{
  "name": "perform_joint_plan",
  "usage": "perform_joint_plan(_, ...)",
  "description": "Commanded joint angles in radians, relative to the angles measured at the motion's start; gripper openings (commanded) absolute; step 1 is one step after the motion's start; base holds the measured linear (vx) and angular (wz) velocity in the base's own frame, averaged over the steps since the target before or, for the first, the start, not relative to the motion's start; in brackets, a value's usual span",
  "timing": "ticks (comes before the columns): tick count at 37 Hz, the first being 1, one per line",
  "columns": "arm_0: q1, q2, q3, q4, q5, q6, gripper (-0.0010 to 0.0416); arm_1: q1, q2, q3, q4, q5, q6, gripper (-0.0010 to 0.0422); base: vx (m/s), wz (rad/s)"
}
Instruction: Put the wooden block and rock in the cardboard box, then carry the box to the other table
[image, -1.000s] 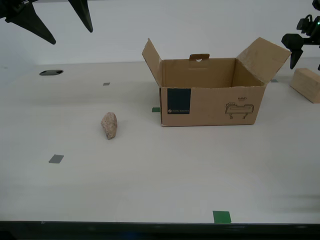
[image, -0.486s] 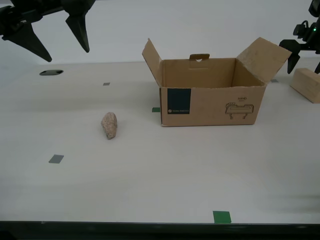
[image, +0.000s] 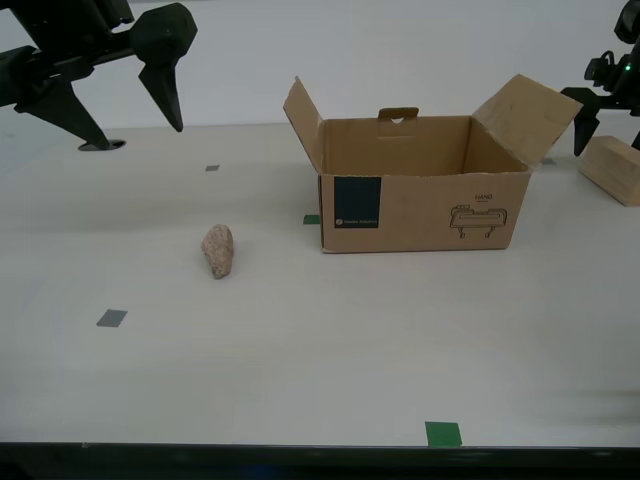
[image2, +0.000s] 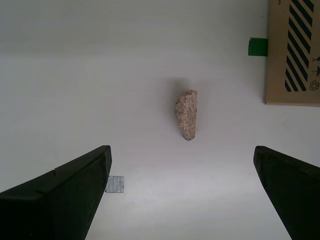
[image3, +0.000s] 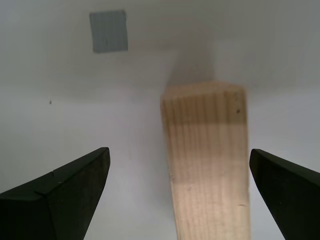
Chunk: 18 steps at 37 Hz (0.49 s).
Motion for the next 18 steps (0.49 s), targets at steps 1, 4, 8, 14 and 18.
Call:
perform_joint_plan(1, 0.002, -0.001, -0.027, 0.002, -0.002, -0.002, 0.0389, 0.000, 0.021, 0.000, 0.018, -0.005, -0.008, 0.0389, 0.000, 0.000)
perform_joint_plan(4, 0.003, -0.001, -0.052, 0.004, -0.002, -0.002, 0.0389, 0.000, 0.067, 0.000, 0.024, -0.006, -0.011, 0.0389, 0.000, 0.000)
perform_joint_plan(8, 0.003, -0.001, -0.077, 0.005, -0.002, -0.003, 0.0389, -0.001, 0.150, 0.000, 0.035, -0.006, -0.011, 0.0389, 0.000, 0.000)
perform_joint_plan(14, 0.003, -0.001, -0.092, 0.020, -0.002, -0.004, 0.0389, -0.001, 0.247, 0.010, 0.079, -0.006, -0.006, 0.0389, 0.000, 0.000)
perform_joint_plan(18, 0.003, -0.001, -0.092, 0.025, -0.002, -0.003, 0.0389, -0.003, 0.287, 0.042, 0.084, -0.006, -0.007, 0.0389, 0.000, 0.000)
